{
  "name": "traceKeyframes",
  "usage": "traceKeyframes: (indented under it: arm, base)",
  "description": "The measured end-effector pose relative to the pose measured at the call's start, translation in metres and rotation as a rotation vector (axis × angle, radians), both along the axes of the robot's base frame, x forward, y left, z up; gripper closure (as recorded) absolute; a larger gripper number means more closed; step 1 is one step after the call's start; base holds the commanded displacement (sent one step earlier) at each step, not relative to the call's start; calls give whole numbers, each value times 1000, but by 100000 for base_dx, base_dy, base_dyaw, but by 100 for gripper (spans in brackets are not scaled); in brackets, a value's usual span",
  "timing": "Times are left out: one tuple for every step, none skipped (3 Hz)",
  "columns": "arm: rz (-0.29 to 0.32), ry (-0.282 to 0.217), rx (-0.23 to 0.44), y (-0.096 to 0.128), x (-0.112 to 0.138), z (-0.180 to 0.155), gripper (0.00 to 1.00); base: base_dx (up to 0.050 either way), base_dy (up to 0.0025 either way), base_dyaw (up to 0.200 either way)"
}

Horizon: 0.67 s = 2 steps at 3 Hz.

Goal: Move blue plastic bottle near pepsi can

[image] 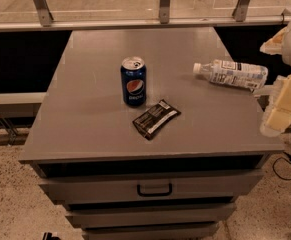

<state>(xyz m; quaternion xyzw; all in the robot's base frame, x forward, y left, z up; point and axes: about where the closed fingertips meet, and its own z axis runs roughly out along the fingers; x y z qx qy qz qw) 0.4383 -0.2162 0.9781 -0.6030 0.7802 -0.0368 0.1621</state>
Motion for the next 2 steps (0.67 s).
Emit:
traceKeyframes:
  arm:
    - [0,0,0,0,0,0,0]
    - [0,0,0,0,0,0,0]
  base:
    - [1778,-69,-6894]
    - [1776,-65,-6962]
